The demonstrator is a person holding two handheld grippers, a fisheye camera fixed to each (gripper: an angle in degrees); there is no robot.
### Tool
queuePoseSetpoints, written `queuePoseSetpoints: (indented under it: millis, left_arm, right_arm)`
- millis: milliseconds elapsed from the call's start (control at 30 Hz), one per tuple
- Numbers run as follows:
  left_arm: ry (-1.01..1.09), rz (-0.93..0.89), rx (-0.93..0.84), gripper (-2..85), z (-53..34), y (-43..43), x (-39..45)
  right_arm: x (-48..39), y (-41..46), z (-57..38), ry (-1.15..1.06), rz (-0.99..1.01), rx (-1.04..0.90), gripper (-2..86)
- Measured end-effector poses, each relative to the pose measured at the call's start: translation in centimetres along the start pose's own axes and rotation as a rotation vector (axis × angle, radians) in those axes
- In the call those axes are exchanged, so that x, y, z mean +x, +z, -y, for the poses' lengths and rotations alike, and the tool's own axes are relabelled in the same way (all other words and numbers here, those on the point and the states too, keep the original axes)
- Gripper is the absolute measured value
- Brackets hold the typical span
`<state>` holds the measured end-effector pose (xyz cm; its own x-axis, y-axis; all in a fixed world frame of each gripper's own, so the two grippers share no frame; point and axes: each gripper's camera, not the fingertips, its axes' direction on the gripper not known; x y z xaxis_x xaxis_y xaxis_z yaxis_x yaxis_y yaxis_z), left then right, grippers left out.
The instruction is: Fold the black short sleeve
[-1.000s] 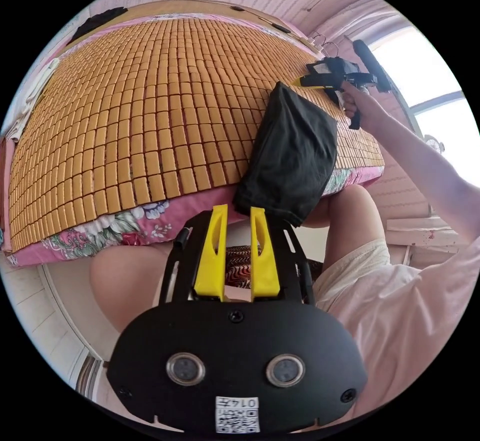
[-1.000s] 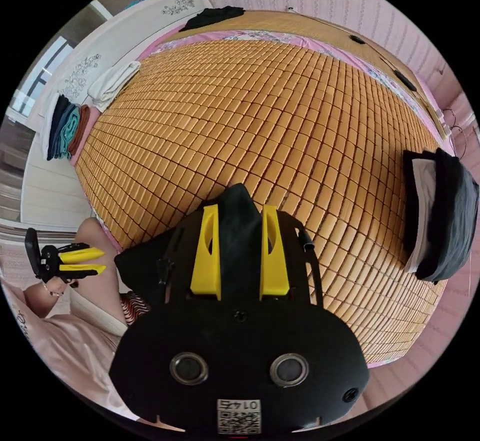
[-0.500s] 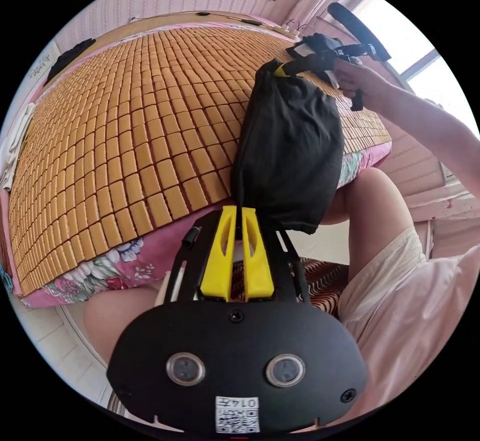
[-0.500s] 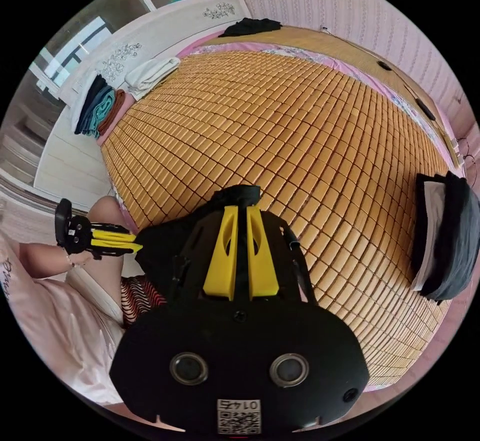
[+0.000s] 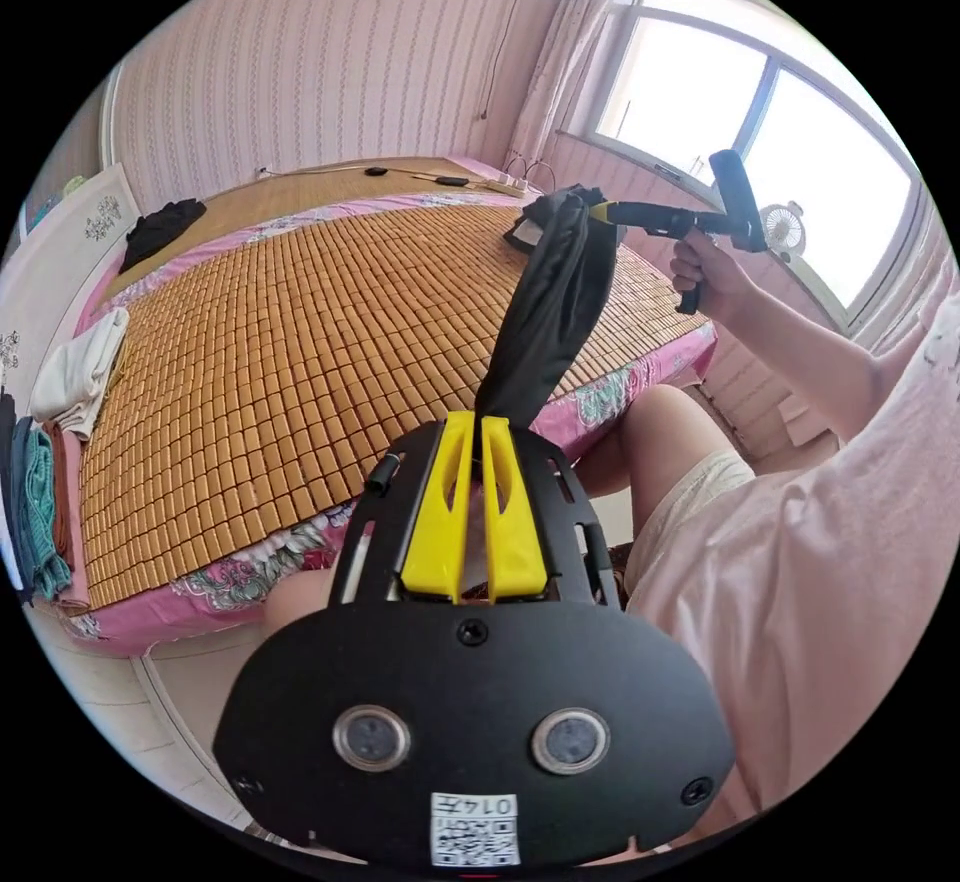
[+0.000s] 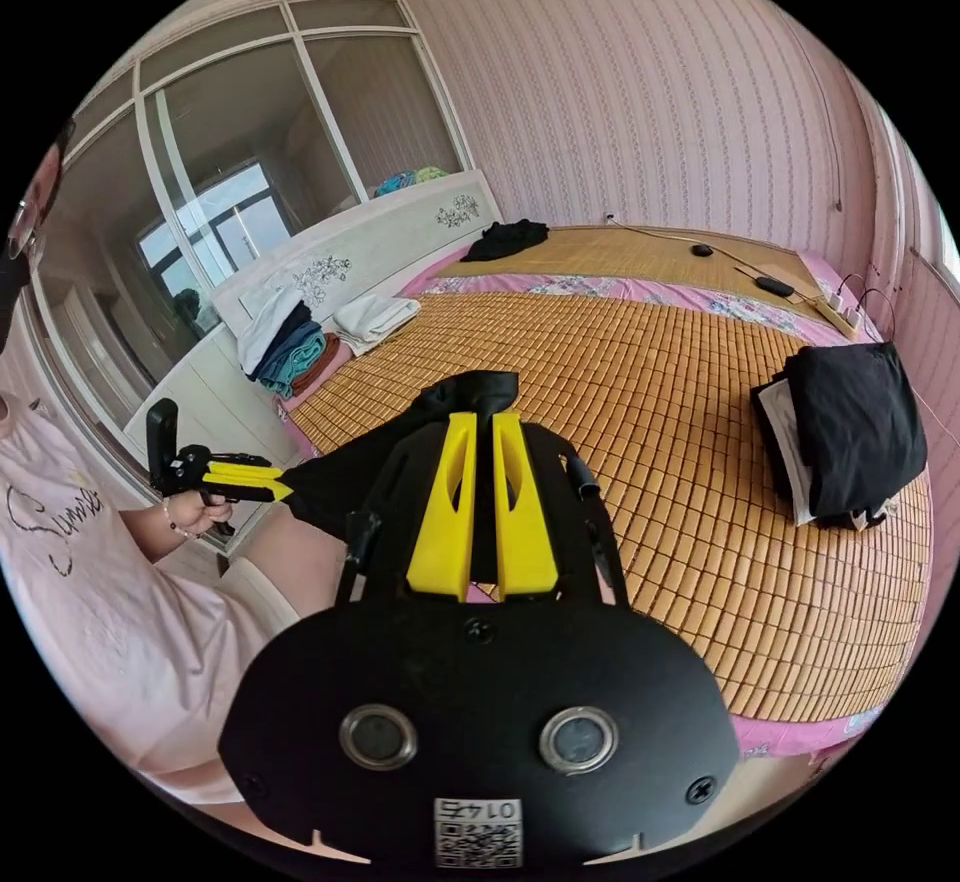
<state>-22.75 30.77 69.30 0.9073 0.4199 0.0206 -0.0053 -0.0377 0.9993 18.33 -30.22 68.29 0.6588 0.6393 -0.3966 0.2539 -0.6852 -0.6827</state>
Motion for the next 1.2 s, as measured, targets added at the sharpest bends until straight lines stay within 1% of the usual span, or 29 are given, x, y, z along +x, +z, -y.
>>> queuePoseSetpoints:
  millis: [100, 267, 400, 567, 700, 767, 800, 833, 867, 900, 933, 967, 1000, 1033, 1100, 1167, 1200]
  left_arm:
    - [-0.010, 0.070, 0.049, -1.0, -0.8, -4.1, 0.0]
    - [-0.137, 0.195, 0.132, -1.0, -2.6, -10.4, -2.9]
    - [-0.234, 0.253, 0.180, -1.0, -3.7, -13.7, -5.8]
    - [-0.329, 0.327, 0.234, -0.9, -3.7, -17.4, -11.6]
    - [-0.353, 0.414, 0.263, -0.7, -1.8, -19.8, -17.1]
    - [-0.388, 0.504, 0.302, 0.2, 0.3, -22.1, -22.6]
    - [-0.403, 0.538, 0.293, 0.6, 1.0, -22.6, -24.3]
    - [-0.476, 0.600, 0.273, 2.7, 2.3, -23.4, -28.3]
    - [-0.569, 0.623, 0.270, 6.0, 3.1, -24.1, -32.4]
    - [-0.617, 0.648, 0.258, 6.6, 3.4, -24.3, -34.3]
    - [-0.714, 0.705, 0.213, 7.9, 3.8, -24.3, -37.2]
    - [-0.789, 0.722, 0.198, 8.8, 3.9, -24.2, -38.7]
    - [-0.781, 0.707, 0.217, 9.2, 3.9, -24.1, -38.6]
    - [-0.739, 0.694, 0.255, 9.1, 3.9, -23.8, -37.6]
    - [-0.678, 0.696, 0.292, 9.0, 3.2, -23.1, -34.8]
    - [-0.592, 0.616, 0.338, 8.6, 1.2, -21.5, -30.1]
    - [-0.573, 0.593, 0.335, 8.5, 0.6, -20.9, -28.8]
  right_arm:
    - [-1.7, -0.2, 1.4, -0.032, 0.048, 0.047, 1.7]
    - [-5.3, 2.2, 6.0, -0.140, 0.136, 0.066, 1.7]
    - [-8.9, 5.8, 11.5, -0.243, 0.209, 0.058, 1.6]
    - [-12.8, 11.1, 19.0, -0.383, 0.262, 0.027, 1.7]
    - [-16.0, 17.9, 28.3, -0.495, 0.328, -0.024, 2.2]
    - [-18.6, 21.9, 33.9, -0.552, 0.337, -0.038, 2.7]
    - [-20.8, 25.4, 38.2, -0.578, 0.335, -0.069, 3.4]
    - [-23.0, 29.8, 42.6, -0.556, 0.353, -0.128, 4.3]
    - [-24.1, 32.1, 44.7, -0.537, 0.354, -0.161, 5.7]
    - [-26.0, 36.7, 48.1, -0.463, 0.306, -0.229, 8.4]
    - [-27.1, 40.7, 49.8, -0.391, 0.235, -0.296, 10.9]
    - [-27.4, 42.3, 50.0, -0.345, 0.216, -0.337, 12.2]
    - [-27.6, 44.5, 49.4, -0.278, 0.226, -0.386, 13.2]
    - [-27.6, 45.5, 47.8, -0.262, 0.263, -0.384, 13.6]
    - [-27.1, 45.9, 44.2, -0.325, 0.289, -0.398, 13.5]
    - [-25.6, 45.1, 39.0, -0.418, 0.260, -0.448, 13.4]
    - [-24.0, 43.8, 34.8, -0.453, 0.238, -0.472, 13.3]
